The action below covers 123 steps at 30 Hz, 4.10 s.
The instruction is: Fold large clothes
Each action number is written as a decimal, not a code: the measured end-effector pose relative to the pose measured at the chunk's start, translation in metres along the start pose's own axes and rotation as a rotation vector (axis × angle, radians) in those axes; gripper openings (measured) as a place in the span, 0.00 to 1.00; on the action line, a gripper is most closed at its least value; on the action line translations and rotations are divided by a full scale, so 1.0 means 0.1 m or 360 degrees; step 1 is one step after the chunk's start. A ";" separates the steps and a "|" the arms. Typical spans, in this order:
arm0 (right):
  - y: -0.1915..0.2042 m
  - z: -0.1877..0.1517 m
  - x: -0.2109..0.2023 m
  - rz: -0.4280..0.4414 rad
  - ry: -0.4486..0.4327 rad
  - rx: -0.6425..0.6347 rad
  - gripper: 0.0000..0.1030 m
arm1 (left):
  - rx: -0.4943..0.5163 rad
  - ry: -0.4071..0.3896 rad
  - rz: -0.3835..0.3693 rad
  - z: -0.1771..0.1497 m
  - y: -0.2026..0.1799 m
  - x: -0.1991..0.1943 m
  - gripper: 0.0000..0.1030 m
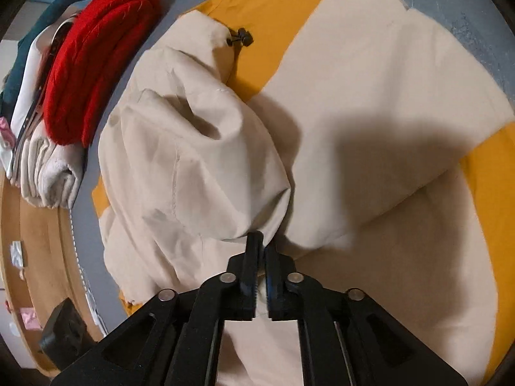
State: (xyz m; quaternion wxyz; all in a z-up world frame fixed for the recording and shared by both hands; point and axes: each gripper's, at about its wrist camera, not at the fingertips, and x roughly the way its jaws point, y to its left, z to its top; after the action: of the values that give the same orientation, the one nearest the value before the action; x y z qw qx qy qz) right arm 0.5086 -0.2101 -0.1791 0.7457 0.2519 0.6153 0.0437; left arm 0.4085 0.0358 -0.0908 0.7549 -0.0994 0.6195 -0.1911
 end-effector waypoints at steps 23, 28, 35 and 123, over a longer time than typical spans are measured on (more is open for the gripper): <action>-0.30 0.40 -0.10 0.0021 -0.0117 0.0159 0.06 | 0.0019 -0.0059 -0.0021 0.17 0.07 0.27 0.22; -0.02 0.38 -0.28 -0.0168 -0.0239 -0.0052 0.16 | 0.0003 -0.0192 -0.0090 0.33 0.12 -0.09 0.22; 0.49 0.23 -0.70 -0.0199 -0.0611 -0.0484 0.30 | -0.0088 -0.0347 0.0024 0.44 0.37 -0.29 0.22; -2.50 -2.39 -1.78 -0.0740 -0.0035 -0.0374 0.13 | -0.0716 0.0042 0.0393 -3.13 1.24 -0.76 0.16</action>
State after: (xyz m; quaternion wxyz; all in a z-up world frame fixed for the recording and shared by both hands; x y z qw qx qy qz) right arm 0.1805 -0.4171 -0.1551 0.7665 0.0159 0.6391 -0.0606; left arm 0.1122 0.2064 -0.1374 0.7233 -0.1860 0.6636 0.0440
